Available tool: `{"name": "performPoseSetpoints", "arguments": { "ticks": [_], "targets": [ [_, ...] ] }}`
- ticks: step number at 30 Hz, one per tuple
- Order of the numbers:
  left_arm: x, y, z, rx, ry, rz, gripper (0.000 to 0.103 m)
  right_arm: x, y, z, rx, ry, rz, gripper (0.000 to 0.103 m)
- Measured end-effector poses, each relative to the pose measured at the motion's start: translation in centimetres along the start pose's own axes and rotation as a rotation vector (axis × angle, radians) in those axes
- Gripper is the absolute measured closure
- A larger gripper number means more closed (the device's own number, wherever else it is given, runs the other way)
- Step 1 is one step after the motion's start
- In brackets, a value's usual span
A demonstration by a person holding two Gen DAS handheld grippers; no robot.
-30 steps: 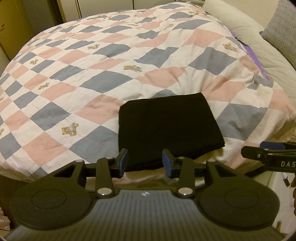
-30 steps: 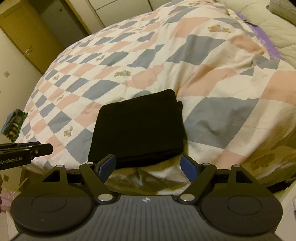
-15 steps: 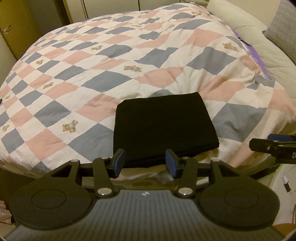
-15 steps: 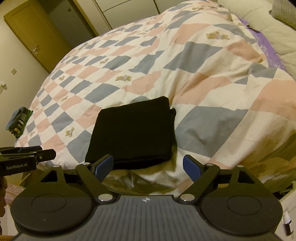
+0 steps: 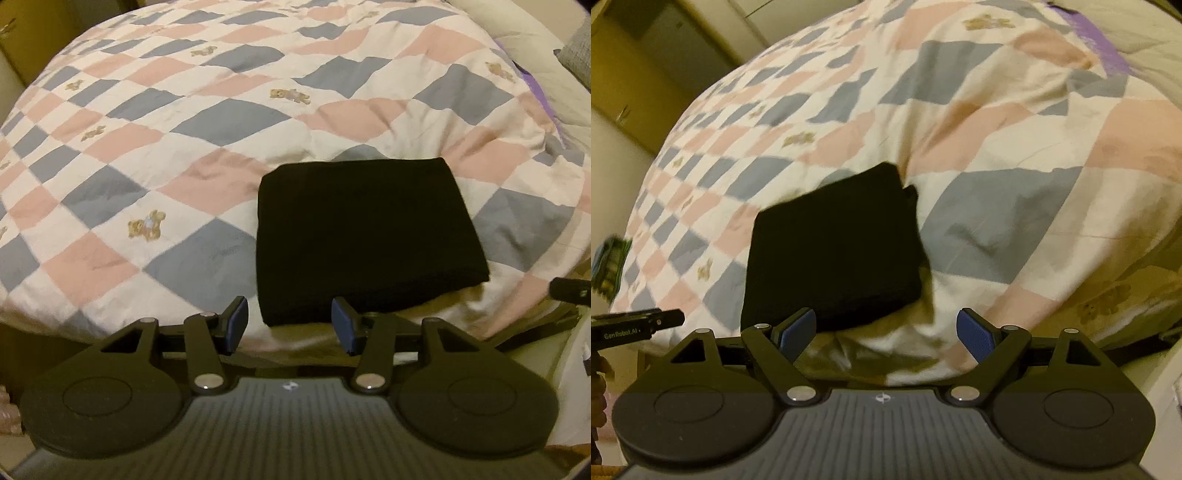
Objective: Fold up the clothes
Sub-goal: 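Grasp the folded black jeans edge with both grippers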
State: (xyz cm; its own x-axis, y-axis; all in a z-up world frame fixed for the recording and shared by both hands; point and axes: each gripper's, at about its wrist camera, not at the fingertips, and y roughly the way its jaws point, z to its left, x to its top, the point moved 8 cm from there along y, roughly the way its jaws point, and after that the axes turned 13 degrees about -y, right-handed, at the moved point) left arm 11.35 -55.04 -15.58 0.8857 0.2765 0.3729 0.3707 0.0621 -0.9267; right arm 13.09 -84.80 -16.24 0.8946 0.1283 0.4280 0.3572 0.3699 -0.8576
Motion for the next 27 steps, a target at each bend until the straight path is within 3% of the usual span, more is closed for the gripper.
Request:
{"name": "performPoseSetpoints", "arguments": {
  "ticks": [4, 8, 9, 15, 20, 27],
  "targets": [
    [3.3, 2.2, 1.5, -0.034, 0.092, 0.025, 0.057, 0.9, 1.9, -0.2, -0.052, 0.106, -0.028, 0.022],
    [6.2, 4.3, 3.2, -0.076, 0.210, 0.059, 0.055, 0.9, 4.3, -0.1, -0.097, 0.270, -0.050, 0.049],
    [6.7, 4.8, 3.7, -0.088, 0.249, 0.067, 0.055, 0.8, 4.9, 0.1, -0.112, 0.306, -0.050, 0.052],
    [8.0, 9.8, 5.3, -0.166, 0.351, 0.173, 0.055, -0.4, 6.4, 2.9, -0.171, 0.430, -0.060, 0.048],
    [6.8, 13.5, 5.7, -0.244, 0.243, 0.276, 0.055, -2.1, 8.1, 4.1, -0.163, 0.434, 0.015, 0.047],
    [5.1, 16.1, 6.4, -0.306, 0.042, 0.328, 0.045, 1.0, 9.5, 1.2, -0.129, 0.297, 0.004, 0.037]
  ]
}}
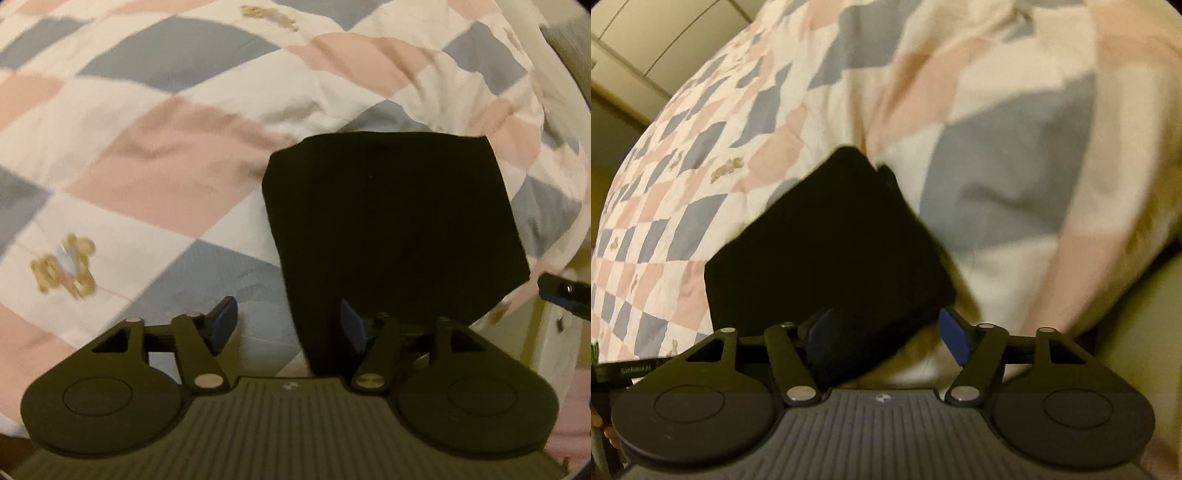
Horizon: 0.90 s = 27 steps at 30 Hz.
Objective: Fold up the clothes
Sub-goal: 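Grasp the folded black jeans edge with both grippers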
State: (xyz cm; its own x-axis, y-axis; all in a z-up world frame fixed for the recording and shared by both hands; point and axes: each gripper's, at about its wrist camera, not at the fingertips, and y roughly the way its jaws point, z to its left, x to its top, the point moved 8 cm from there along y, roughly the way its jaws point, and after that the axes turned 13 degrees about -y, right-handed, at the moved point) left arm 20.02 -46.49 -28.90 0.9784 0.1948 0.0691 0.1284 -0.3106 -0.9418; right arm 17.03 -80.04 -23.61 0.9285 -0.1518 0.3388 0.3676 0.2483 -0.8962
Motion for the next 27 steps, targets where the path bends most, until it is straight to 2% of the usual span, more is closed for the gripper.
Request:
{"name": "performPoseSetpoints", "arguments": {
  "ticks": [5, 11, 15, 16, 17, 19, 23, 27],
  "targets": [
    [-0.6, 0.8, -0.3, -0.054, -0.100, -0.019, 0.045, 2.0, 2.0, -0.9, 0.035, -0.083, 0.036, 0.036],
    [-0.9, 1.9, -0.2, -0.044, -0.184, -0.049, 0.043, 2.6, 4.1, -1.1, 0.050, -0.170, 0.081, 0.035],
    [-0.4, 2.6, 0.4, -0.072, -0.232, -0.052, 0.042, 3.6, 4.6, -1.6, 0.083, -0.202, 0.074, 0.034],
    [-0.3, 2.8, 0.4, -0.084, -0.239, -0.050, 0.042, 4.0, 4.6, -1.6, 0.100, -0.208, 0.065, 0.031],
    [-0.2, 3.0, 0.3, -0.100, -0.242, -0.046, 0.040, 4.5, 4.8, -1.7, 0.118, -0.212, 0.058, 0.024],
    [0.0, 3.4, 0.0, -0.132, -0.249, -0.037, 0.039, 5.2, 5.3, -1.7, 0.162, -0.214, 0.050, 0.020],
    [0.2, 4.6, -0.1, -0.186, -0.285, -0.022, 0.039, 5.9, 7.8, -2.4, 0.256, -0.173, 0.094, 0.020],
    [0.6, 5.4, -0.2, -0.240, -0.311, -0.015, 0.036, 6.0, 9.7, -3.0, 0.294, -0.175, 0.132, 0.020]
  ]
}}
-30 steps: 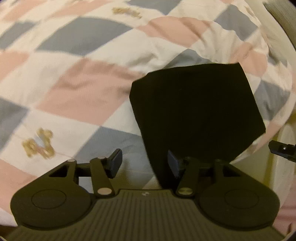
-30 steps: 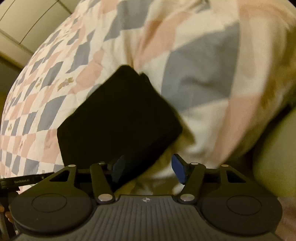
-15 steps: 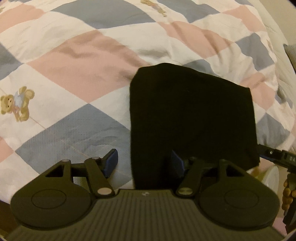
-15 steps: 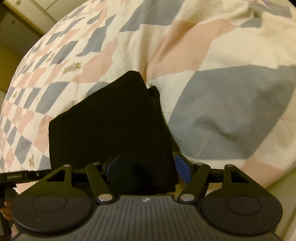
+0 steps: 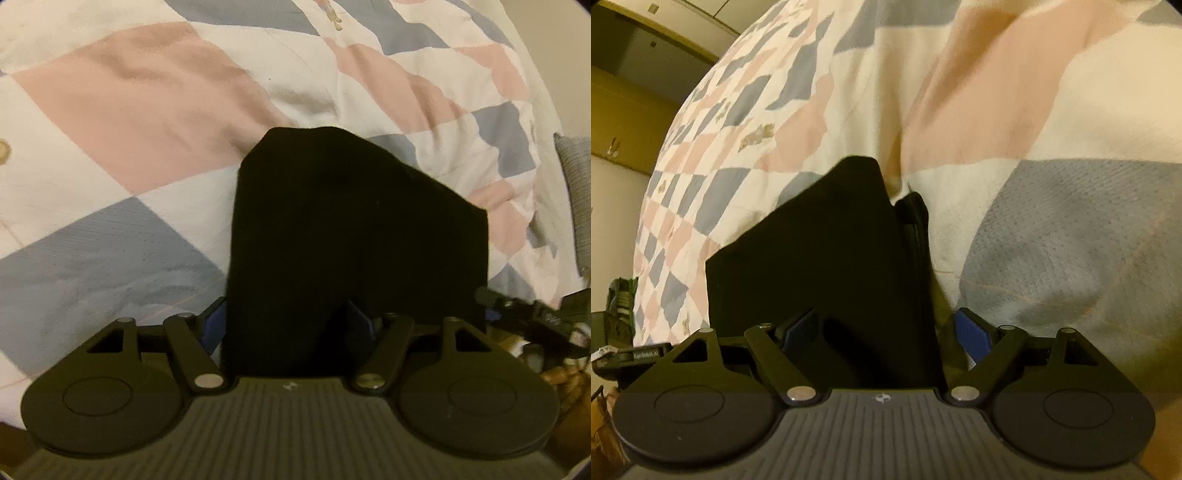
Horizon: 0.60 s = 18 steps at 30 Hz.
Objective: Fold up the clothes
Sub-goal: 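Grasp the folded black jeans edge with both grippers, then lift the folded jeans with both grippers and carry them toward the clothes stack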
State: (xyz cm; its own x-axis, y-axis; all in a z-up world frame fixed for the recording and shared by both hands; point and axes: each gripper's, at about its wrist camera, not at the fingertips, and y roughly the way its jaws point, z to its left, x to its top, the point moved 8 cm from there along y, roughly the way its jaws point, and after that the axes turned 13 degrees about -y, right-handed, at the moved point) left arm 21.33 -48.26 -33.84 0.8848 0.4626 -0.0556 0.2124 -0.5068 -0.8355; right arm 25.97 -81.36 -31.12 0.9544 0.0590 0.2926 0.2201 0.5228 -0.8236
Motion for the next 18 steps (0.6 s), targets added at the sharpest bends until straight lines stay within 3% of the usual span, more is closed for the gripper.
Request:
{"name": "performPoseSetpoints", "arguments": {
  "ticks": [8, 10, 14, 18],
  "targets": [
    [1.0, 1.9, 0.0, -0.105, -0.010, 0.033, 0.031, 0.4, 2.9, -0.2, 0.113, -0.002, 0.025, 0.017],
    [1.1, 2.1, -0.1, -0.116, -0.003, 0.038, 0.031, 0.5, 3.5, -0.1, 0.146, -0.003, 0.039, 0.022],
    [0.8, 1.5, -0.6, -0.119, 0.043, 0.030, 0.044, 0.6, 3.6, 0.3, 0.212, -0.021, 0.082, 0.040],
    [0.7, 1.8, -0.2, -0.137, 0.032, 0.041, 0.041, 0.4, 3.3, -0.2, 0.236, -0.014, 0.100, 0.041]
  ]
}}
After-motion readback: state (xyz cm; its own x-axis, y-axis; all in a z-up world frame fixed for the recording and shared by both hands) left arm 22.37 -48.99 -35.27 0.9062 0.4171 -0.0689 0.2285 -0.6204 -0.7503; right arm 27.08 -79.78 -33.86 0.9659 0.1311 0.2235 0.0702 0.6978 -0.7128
